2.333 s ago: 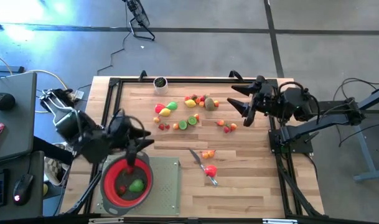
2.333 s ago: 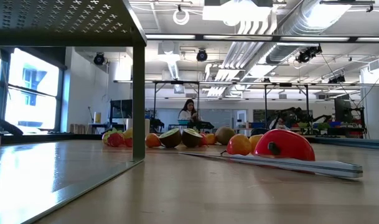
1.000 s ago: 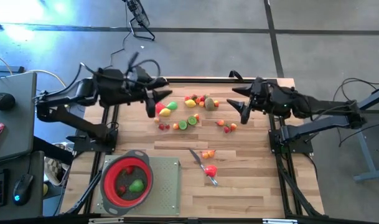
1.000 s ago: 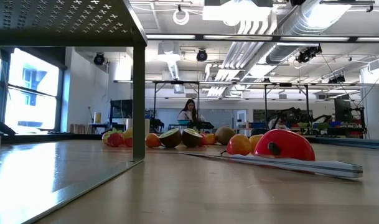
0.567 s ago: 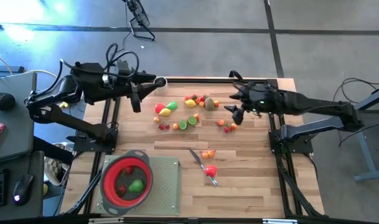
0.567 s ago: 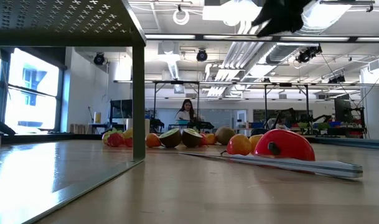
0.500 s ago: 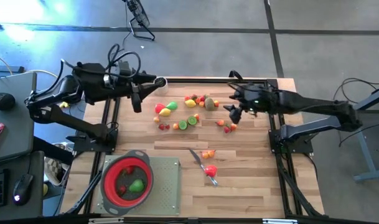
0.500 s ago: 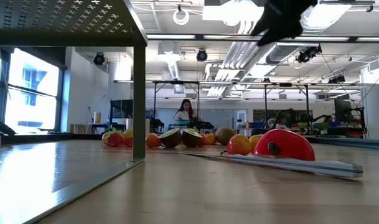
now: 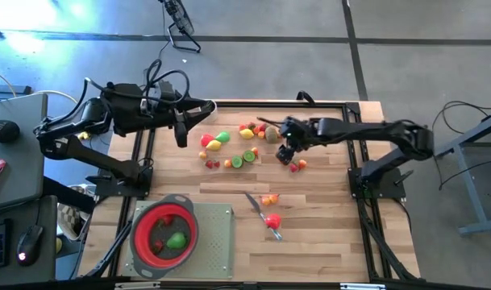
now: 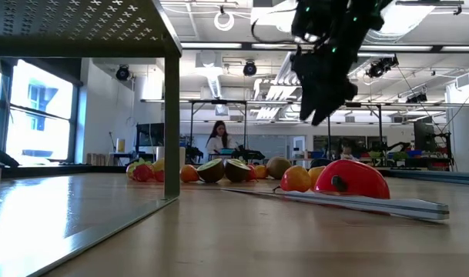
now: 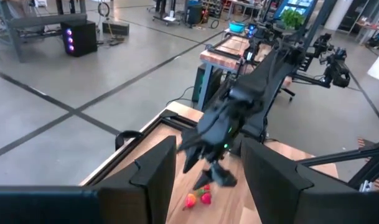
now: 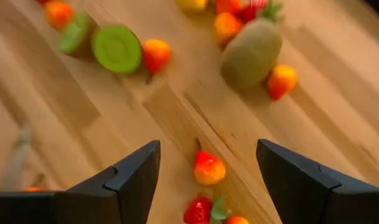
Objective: Pick & Place Fruit
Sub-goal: Put the pear into the red strainer bowl on the shelf
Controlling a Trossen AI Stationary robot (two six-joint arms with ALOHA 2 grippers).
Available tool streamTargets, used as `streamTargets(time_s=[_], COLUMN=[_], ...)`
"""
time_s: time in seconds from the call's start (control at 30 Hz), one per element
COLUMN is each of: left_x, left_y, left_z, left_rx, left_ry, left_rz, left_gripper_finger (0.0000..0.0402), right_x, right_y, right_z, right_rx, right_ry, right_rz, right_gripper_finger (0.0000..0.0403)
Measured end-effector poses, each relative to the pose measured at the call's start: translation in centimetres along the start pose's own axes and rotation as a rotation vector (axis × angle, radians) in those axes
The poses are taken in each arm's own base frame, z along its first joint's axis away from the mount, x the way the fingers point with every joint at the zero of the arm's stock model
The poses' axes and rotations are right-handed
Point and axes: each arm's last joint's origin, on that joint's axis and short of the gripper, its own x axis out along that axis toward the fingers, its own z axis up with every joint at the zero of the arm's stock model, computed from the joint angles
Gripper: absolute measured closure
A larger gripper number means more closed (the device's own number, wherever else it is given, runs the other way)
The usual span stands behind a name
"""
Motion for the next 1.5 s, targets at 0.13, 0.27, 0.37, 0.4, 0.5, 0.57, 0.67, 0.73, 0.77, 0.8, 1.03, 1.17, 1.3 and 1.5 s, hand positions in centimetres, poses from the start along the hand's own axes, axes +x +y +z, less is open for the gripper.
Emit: streamTargets(time_s=[0.13, 0.27, 0.37, 0.4, 0.5, 0.57, 0.67, 0.73, 0.77, 0.8, 1.03, 1.17, 1.3, 1.5], left_x=[0.0, 0.0, 0.0, 0.0, 0.0, 0.0, 0.0, 0.0, 0.0, 0.0, 0.0, 0.0, 0.0, 0.0], left_y=[0.0, 0.0, 0.0, 0.0, 0.0, 0.0, 0.0, 0.0, 0.0, 0.0, 0.0, 0.0, 0.0, 0.0], left_z=[0.0, 0.0, 0.0, 0.0, 0.0, 0.0, 0.0, 0.0, 0.0, 0.0, 0.0, 0.0, 0.0, 0.0], left_rx=[-0.011, -0.026, -0.026, -0.026, -0.026, -0.026, -0.026, -0.026, -0.026, -0.026, -0.026, -0.026, -0.026, -0.026], left_ry=[0.000, 0.000, 0.000, 0.000, 0.000, 0.000, 0.000, 0.000, 0.000, -0.001, 0.000, -0.001, -0.001, 0.000], left_rz=[0.000, 0.001, 0.001, 0.001, 0.001, 0.001, 0.002, 0.002, 0.002, 0.003, 0.004, 0.004, 0.003, 0.003], left_gripper_finger=[0.0225, 0.0225, 0.0225, 0.0225, 0.0225, 0.0225, 0.0225, 0.0225, 0.0225, 0.0225, 0.0225, 0.0225, 0.0225, 0.0225], right_x=[2.6, 4.7, 5.9, 6.1, 7.0, 7.4, 8.0, 8.3, 8.3, 8.3, 8.3, 8.3, 8.3, 8.3], right_y=[0.2, 0.3, 0.3, 0.3, 0.3, 0.4, 0.4, 0.4, 0.4, 0.4, 0.4, 0.4, 0.4, 0.4], right_z=[-0.3, -0.9, -1.2, -1.3, -1.6, -1.8, -2.0, -2.1, -2.1, -2.1, -2.0, -2.0, -2.0, -2.0], right_rx=[-0.011, -0.020, -0.025, -0.025, -0.026, -0.027, -0.026, -0.027, -0.030, -0.031, -0.030, -0.030, -0.030, -0.030], right_ry=[0.083, 0.159, 0.205, 0.220, 0.264, 0.281, 0.308, 0.317, 0.317, 0.314, 0.307, 0.306, 0.306, 0.305], right_rz=[-0.037, -0.071, -0.088, -0.085, -0.066, -0.067, -0.054, -0.058, -0.058, -0.061, -0.060, -0.060, -0.057, -0.057], right_gripper_finger=[0.0145, 0.0145, 0.0145, 0.0145, 0.0145, 0.0145, 0.0145, 0.0145, 0.0145, 0.0145, 0.0174, 0.0209, 0.0246, 0.0286])
